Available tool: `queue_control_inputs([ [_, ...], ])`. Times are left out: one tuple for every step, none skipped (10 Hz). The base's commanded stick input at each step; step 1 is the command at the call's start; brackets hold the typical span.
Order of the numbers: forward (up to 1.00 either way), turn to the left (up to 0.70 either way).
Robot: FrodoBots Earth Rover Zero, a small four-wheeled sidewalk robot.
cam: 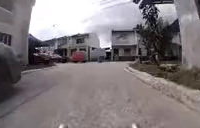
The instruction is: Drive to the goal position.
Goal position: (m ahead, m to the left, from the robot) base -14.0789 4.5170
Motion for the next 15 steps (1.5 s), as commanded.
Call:
queue_control_inputs([
  [1.0,0.02],
  [1.0,0.02],
  [0.81,-0.18],
  [0.55,-0.44],
  [0.28,-0.71],
  [0.02,-0.98],
  [0.0,-1.0],
  [0.0,-1.0],
  [0.0,-1.0],
  [0.0,-1.0],
  [0.0,-1.0],
  [0.0,-1.0],
  [0.0,-1.0],
  [0.0,-1.0],
  [0.0,-1.0],
])
